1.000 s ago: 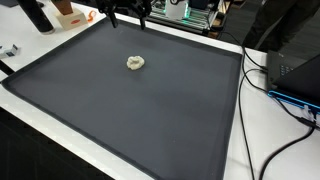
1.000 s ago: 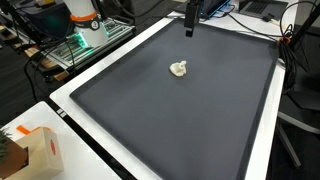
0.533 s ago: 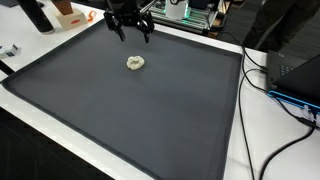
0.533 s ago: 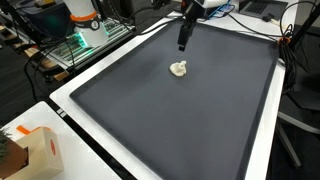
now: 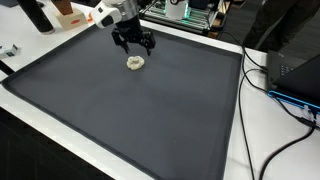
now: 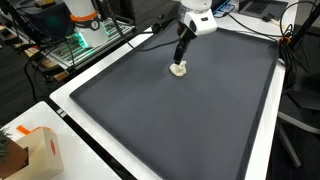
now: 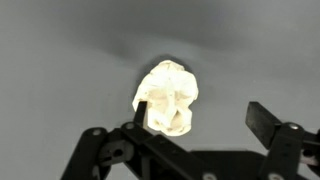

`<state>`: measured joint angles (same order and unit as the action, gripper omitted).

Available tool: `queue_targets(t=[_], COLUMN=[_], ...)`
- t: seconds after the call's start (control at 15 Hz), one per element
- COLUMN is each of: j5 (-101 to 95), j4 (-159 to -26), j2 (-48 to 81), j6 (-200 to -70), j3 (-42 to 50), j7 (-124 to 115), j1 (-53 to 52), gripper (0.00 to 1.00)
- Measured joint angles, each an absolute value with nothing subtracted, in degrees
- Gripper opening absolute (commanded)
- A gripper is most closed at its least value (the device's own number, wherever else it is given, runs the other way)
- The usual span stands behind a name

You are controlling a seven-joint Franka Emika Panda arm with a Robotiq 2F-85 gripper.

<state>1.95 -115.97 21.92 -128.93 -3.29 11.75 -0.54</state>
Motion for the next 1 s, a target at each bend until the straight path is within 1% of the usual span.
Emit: queue_targets(t=[0.6, 0.67, 0.73, 0.8, 0.87, 1.0], j5=[-3.1, -3.6, -4.0, -4.3, -4.6, -5.2], j4=[-117.7, -117.7, -117.8, -117.8, -117.8, -117.8], j2=[24.2, 24.3, 24.5, 24.6, 24.6, 24.7], j6=[-137.0, -137.6, -138.1, -138.3, -138.4, -138.4], j3=[-2.6, -2.6, -2.6, -2.6, -2.6, -2.6], j7=[11.3, 11.3, 11.3, 11.3, 11.3, 11.3], j1=[-0.6, -0.6, -0.6, -0.7, -0.7, -0.8], gripper=[1.0, 0.98, 0.76, 0.74, 0.68, 0.5])
